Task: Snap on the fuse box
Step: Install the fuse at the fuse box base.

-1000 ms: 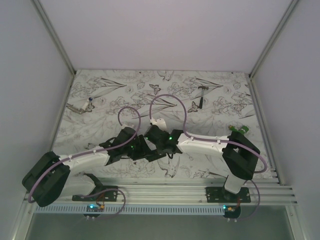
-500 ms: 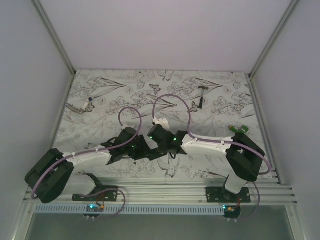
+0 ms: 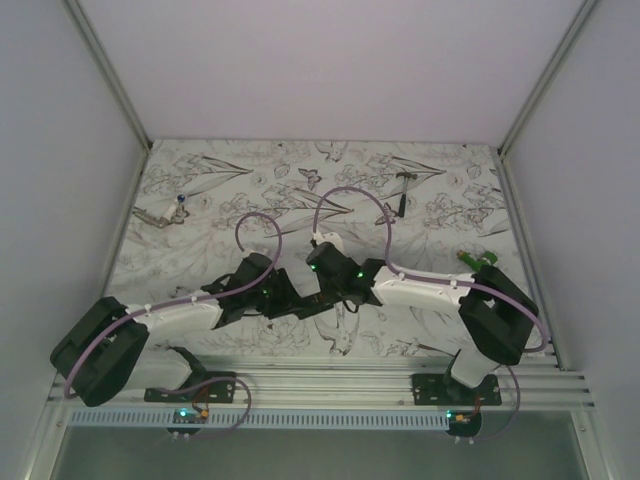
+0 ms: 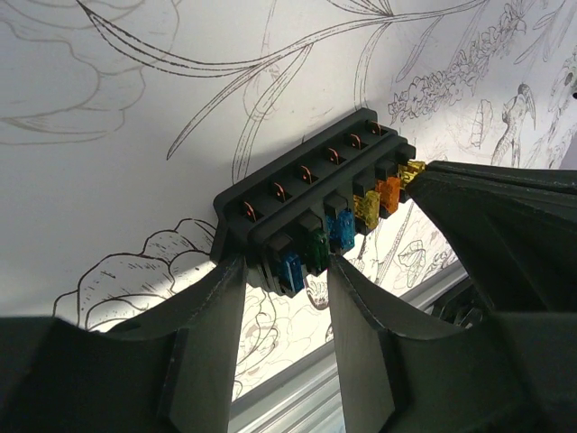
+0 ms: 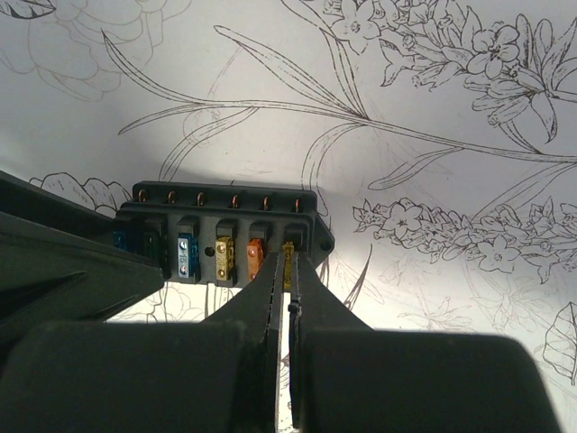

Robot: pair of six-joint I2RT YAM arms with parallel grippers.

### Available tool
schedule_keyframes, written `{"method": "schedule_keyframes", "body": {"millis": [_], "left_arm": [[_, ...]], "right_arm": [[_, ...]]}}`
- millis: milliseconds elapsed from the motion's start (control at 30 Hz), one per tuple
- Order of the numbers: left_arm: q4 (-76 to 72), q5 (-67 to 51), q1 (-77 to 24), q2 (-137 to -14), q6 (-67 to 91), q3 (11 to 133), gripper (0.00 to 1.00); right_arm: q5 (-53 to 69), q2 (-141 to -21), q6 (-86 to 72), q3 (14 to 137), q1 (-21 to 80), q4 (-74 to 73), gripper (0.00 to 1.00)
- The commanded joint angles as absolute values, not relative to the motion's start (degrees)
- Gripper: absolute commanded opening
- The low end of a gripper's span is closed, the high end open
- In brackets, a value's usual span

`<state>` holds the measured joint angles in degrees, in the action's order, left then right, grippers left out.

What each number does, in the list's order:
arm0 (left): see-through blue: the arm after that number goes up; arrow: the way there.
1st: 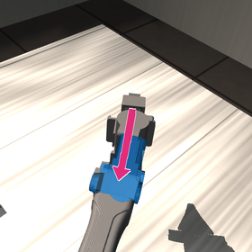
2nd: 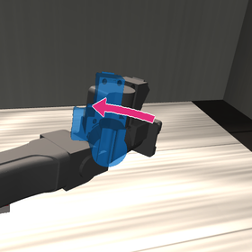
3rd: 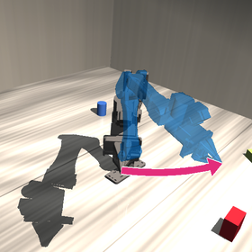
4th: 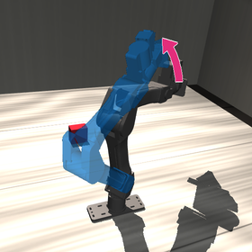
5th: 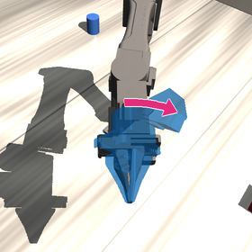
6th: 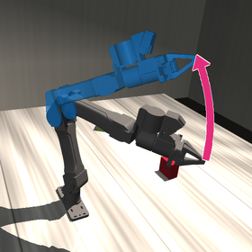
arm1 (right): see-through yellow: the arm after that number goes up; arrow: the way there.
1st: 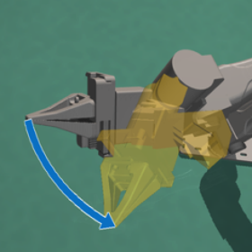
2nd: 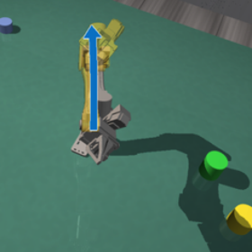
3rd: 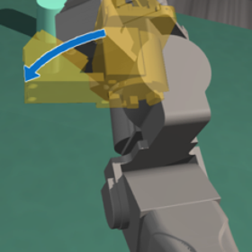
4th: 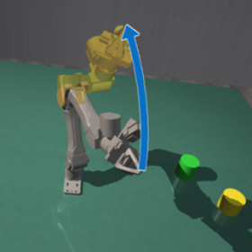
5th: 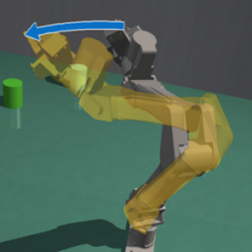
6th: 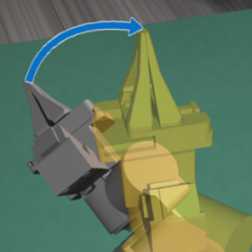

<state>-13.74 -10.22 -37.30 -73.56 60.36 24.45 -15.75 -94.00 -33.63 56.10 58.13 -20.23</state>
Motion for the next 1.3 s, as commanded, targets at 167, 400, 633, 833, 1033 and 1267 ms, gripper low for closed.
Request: {"method": "schedule_keyframes", "body": {"millis": [167, 400, 633, 833, 1033, 1267], "left_arm": [[-9.9, -9.2, -36.4, -77.0, 57.9, 24.2, 0.43], [-9.4, -8.9, -36.4, -76.7, 57.7, 24.0, 0.42], [-8.5, -8.4, -36.1, -76.0, 57.6, 23.8, 0.40], [-7.5, -7.9, -35.8, -75.3, 57.6, 23.6, 0.39], [-6.7, -7.4, -35.5, -75.1, 57.4, 23.5, 0.38], [-6.2, -7.1, -35.1, -75.1, 57.1, 23.5, 0.37]], "right_arm": [[-11.3, -94.5, -30.8, 51.3, 55.9, -27.9, 0.00], [-10.2, -97.4, -30.8, 50.3, 55.7, -27.9, 0.00], [-12.1, -99.0, -31.0, 49.8, 55.6, -30.0, 0.00], [-12.9, -101.0, -30.9, 49.9, 55.5, -31.7, 0.00], [-12.4, -100.8, -30.0, 49.1, 54.7, -32.0, 0.00], [-9.0, -102.1, -28.4, 48.8, 54.4, -32.1, 0.00]]}}
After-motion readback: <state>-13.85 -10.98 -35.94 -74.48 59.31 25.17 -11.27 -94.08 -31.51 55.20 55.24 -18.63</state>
